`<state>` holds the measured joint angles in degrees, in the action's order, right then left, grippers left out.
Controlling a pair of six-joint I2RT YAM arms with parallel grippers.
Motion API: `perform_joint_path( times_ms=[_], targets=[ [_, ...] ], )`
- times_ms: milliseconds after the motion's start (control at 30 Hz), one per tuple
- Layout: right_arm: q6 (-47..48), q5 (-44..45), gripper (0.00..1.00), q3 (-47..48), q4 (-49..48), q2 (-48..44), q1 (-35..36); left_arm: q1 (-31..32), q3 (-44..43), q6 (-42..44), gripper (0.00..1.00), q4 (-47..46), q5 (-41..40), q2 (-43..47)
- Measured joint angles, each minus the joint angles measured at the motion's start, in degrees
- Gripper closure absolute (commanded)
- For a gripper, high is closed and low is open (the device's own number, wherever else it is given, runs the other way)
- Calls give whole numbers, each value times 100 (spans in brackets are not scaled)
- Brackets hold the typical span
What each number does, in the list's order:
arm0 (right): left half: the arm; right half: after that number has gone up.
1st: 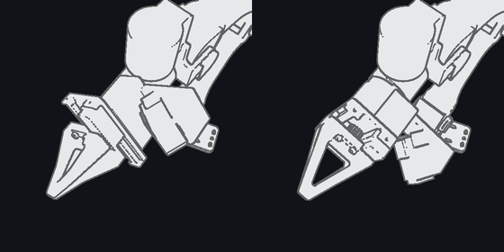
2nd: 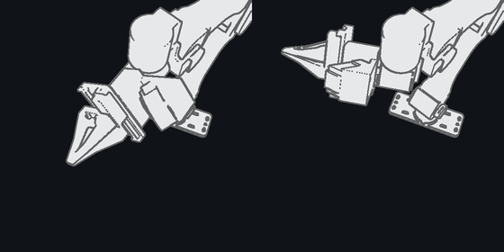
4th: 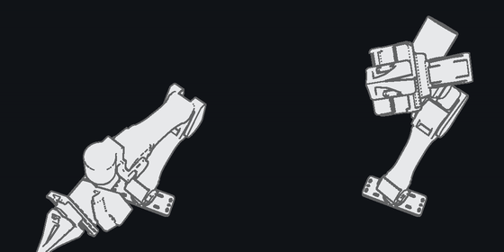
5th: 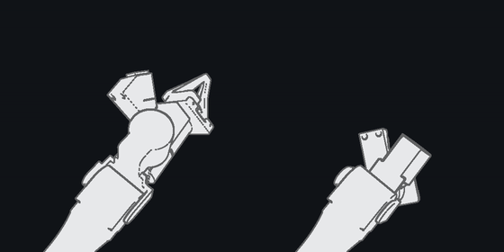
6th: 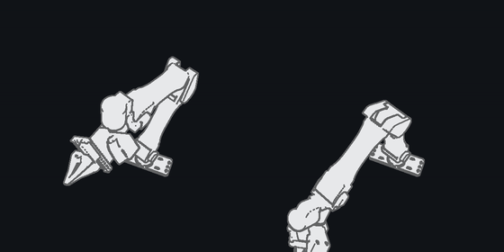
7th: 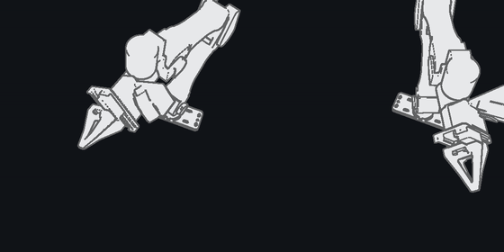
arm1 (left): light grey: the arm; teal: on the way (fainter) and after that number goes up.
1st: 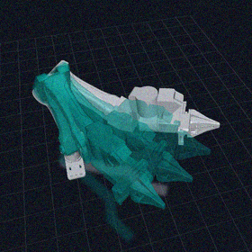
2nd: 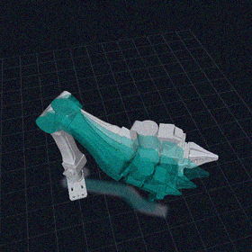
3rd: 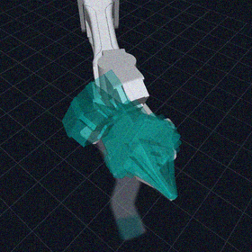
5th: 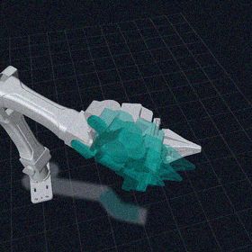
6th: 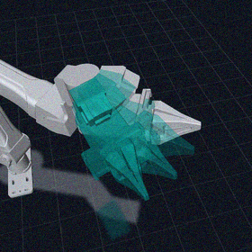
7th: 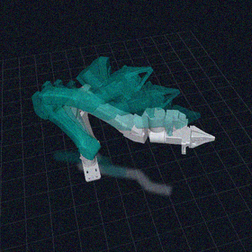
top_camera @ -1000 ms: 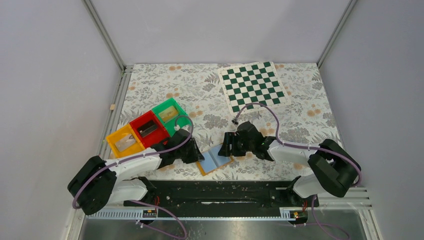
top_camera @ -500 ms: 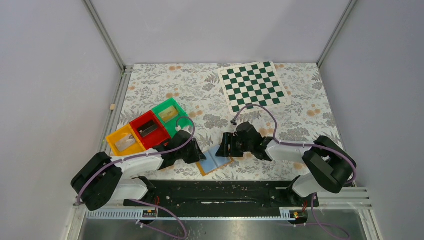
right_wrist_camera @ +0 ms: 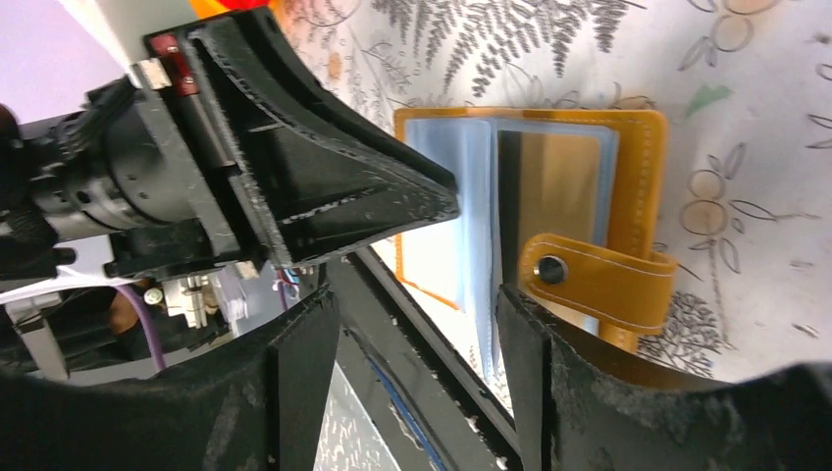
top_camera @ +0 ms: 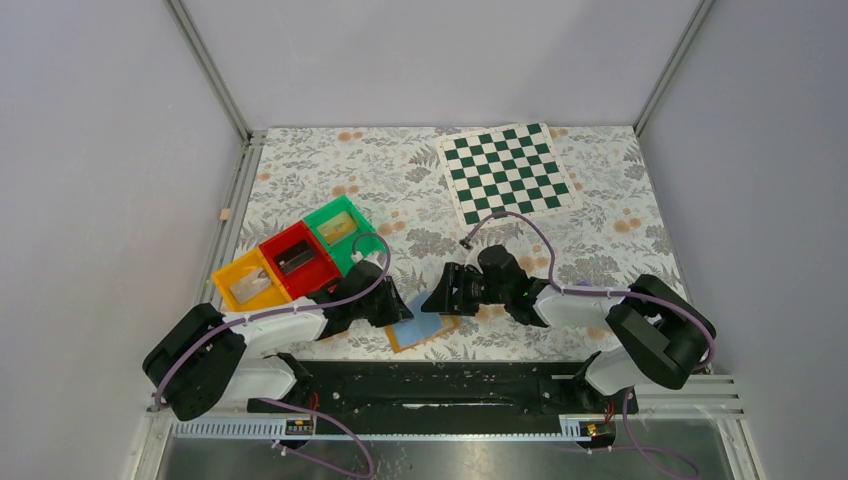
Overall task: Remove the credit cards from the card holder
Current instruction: Remove the credit card from the card holder.
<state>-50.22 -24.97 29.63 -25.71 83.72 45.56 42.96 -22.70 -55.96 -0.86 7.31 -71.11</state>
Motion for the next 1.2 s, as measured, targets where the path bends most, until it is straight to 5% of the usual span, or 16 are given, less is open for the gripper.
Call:
perform_joint_path(
  times_ms=[433, 1200],
  targets=[
    [-175, -63, 34, 20, -245, 13, 205, 0, 48, -4, 80, 109, -7, 175],
    [219, 457, 38, 728, 328, 492, 1032, -205, -426, 70, 75, 1556, -520, 2138]
  ],
)
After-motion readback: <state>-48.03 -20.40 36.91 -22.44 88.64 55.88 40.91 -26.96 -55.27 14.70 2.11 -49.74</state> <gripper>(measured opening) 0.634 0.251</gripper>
